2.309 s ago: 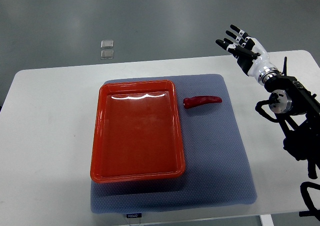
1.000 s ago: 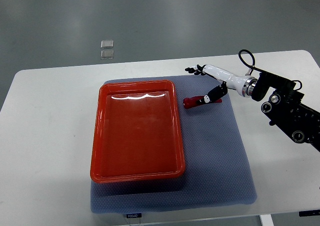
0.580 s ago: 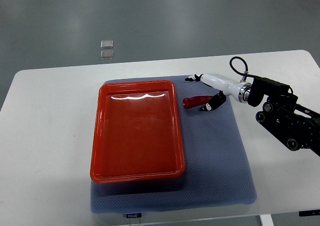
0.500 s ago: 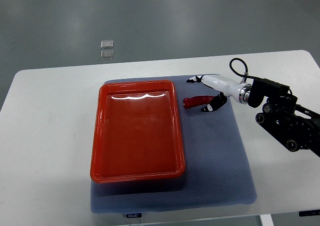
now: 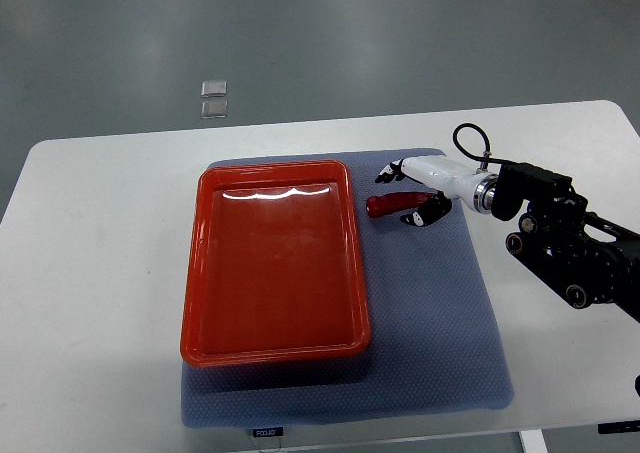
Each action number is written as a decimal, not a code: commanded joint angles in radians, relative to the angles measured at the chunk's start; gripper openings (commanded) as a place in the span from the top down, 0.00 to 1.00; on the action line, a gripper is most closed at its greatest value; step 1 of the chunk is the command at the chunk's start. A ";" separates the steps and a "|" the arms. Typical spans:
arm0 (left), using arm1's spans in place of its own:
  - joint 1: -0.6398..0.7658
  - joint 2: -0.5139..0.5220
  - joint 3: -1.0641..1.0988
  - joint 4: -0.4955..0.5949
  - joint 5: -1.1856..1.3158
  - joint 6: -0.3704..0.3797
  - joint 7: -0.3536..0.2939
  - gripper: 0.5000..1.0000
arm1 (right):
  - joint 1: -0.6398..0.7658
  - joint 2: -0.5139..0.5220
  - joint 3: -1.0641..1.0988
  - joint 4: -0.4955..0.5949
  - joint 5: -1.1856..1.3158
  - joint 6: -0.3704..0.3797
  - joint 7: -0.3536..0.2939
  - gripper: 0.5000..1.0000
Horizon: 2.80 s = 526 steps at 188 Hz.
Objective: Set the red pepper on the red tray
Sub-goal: 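Close the right hand's fingers around the red pepper, then lift the pepper with the right hand and carry it over the tray, then open the right hand to release the pepper and withdraw upward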
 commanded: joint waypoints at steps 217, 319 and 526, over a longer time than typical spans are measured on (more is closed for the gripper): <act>0.000 0.000 0.000 0.000 0.000 0.001 0.001 0.00 | 0.142 0.072 -0.067 0.029 0.029 -0.086 0.055 0.94; 0.000 0.000 0.000 0.000 0.000 0.000 0.000 0.00 | 0.157 0.228 -0.280 0.022 0.012 -0.074 0.089 0.88; 0.000 0.000 0.000 0.000 0.000 0.000 0.000 0.00 | 0.098 0.154 0.062 -0.103 0.639 -0.195 0.029 0.29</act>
